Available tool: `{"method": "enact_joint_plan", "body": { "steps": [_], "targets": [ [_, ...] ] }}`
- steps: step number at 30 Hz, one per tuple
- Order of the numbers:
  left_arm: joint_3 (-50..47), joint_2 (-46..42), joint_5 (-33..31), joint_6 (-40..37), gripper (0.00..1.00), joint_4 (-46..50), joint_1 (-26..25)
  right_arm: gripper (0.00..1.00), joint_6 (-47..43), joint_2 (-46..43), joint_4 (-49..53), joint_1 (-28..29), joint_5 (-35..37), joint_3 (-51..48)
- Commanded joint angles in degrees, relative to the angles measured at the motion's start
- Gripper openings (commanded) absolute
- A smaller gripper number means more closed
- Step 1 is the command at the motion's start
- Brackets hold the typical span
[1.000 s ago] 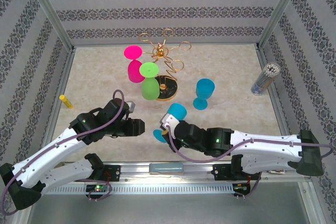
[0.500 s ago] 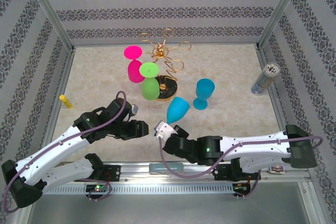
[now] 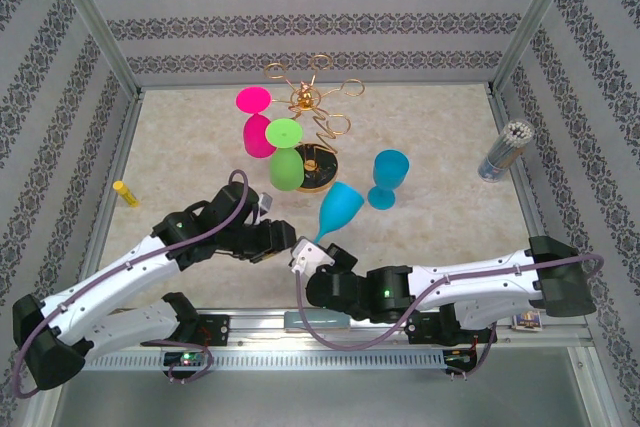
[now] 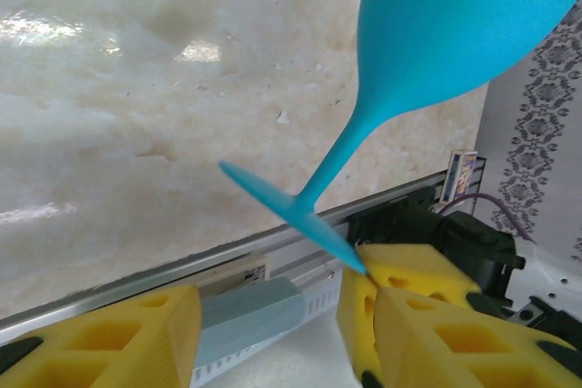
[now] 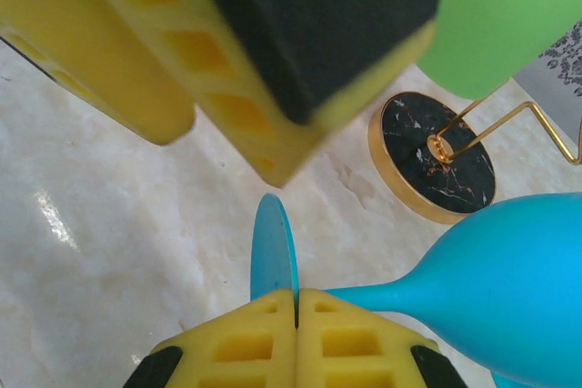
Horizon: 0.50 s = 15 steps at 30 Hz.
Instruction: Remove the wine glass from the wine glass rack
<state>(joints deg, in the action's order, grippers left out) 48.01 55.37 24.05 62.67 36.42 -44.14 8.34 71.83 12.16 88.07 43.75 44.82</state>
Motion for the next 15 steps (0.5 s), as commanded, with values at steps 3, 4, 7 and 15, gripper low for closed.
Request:
{"method": "enact_joint_plan", "body": {
  "steps": [3, 4, 7, 15],
  "targets": [
    [-2.1, 0.96, 1.69, 4.64, 0.53, -6.18, 0.02, 0.0, -2.45, 0.66, -0.94, 1.35, 4.63, 3.06],
    [-2.43, 1.12, 1.78, 5.02, 0.53, -6.98, 0.0, 0.0, -2.62, 0.81, -0.86, 1.48, 4.92, 3.25],
    [-2.65, 1.69, 1.44, 5.59, 0.53, -7.98, 0.02, 0.0, -2.63, 1.07, -0.89, 1.66, 5.34, 3.57],
    [-3.62, 2.89, 1.83, 6.92, 0.48, -11.62, 0.02, 0.0, -3.14, 1.29, -0.83, 1.84, 5.91, 4.04]
  ]
}}
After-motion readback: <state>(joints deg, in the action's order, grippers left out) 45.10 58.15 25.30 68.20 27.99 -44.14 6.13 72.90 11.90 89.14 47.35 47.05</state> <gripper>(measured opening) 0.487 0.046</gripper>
